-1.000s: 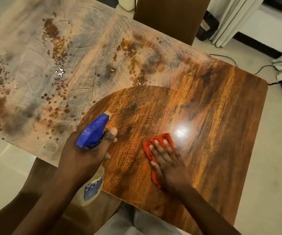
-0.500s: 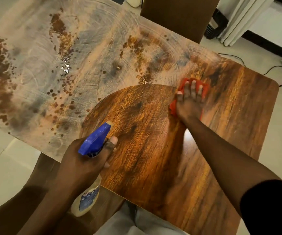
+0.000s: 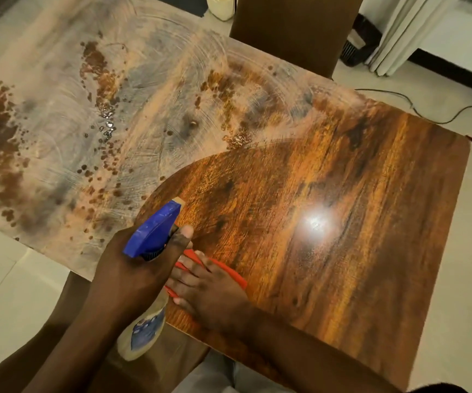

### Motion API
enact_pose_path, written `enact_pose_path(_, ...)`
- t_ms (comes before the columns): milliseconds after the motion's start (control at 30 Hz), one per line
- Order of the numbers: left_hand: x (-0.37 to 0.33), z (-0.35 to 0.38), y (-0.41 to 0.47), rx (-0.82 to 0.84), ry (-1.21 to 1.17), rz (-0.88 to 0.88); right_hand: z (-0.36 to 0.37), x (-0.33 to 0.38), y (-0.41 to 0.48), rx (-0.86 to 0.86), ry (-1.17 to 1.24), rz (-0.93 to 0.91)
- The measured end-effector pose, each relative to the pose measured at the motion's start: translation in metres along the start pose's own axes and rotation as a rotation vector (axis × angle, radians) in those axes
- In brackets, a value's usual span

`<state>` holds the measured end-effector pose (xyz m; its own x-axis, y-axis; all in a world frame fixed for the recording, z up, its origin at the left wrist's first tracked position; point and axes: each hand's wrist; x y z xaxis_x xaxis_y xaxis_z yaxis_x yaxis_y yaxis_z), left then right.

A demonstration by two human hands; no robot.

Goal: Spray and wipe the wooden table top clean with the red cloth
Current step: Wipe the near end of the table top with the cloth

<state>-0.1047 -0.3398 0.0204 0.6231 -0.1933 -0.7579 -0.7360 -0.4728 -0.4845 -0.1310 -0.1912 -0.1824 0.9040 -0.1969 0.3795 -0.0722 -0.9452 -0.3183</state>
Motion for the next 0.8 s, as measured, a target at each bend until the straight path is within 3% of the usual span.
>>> enact_pose_path(100, -0.009, 0.008, 0.013, 0.04, -0.024, 0.002, 0.005, -0.035, -0.049, -0.013, 0.034, 0.101)
enact_pose_path(367, -0.038, 0.033, 0.061, 0.062, -0.069, 0.076, -0.036, -0.211, -0.191, -0.139, 0.22, 0.915)
enact_pose_path(500, -0.05, 0.038, 0.077, 0.056, -0.087, 0.106, -0.087, -0.298, -0.196, -0.34, 0.406, 1.203)
enact_pose_path(567, -0.052, 0.038, 0.08, 0.069, -0.084, 0.1, -0.114, -0.332, -0.174, -0.355, 0.456, 1.312)
enact_pose_path(667, -0.052, 0.036, 0.081, 0.066, -0.059, 0.091, -0.148, -0.365, -0.121, -0.342, 0.472, 1.328)
enact_pose_path(800, -0.045, 0.029, 0.078, 0.067, -0.074, 0.079, -0.164, -0.356, -0.028, -0.265, 0.323, 1.081)
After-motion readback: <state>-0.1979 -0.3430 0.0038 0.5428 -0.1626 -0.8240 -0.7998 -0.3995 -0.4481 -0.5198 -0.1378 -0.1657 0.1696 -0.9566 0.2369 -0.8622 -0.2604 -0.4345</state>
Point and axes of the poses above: each hand's wrist, its own y-axis towards the middle knuckle, its own z-axis out of the palm, x = y × z, and after that the axes turned 10 degrees about x, right-handed
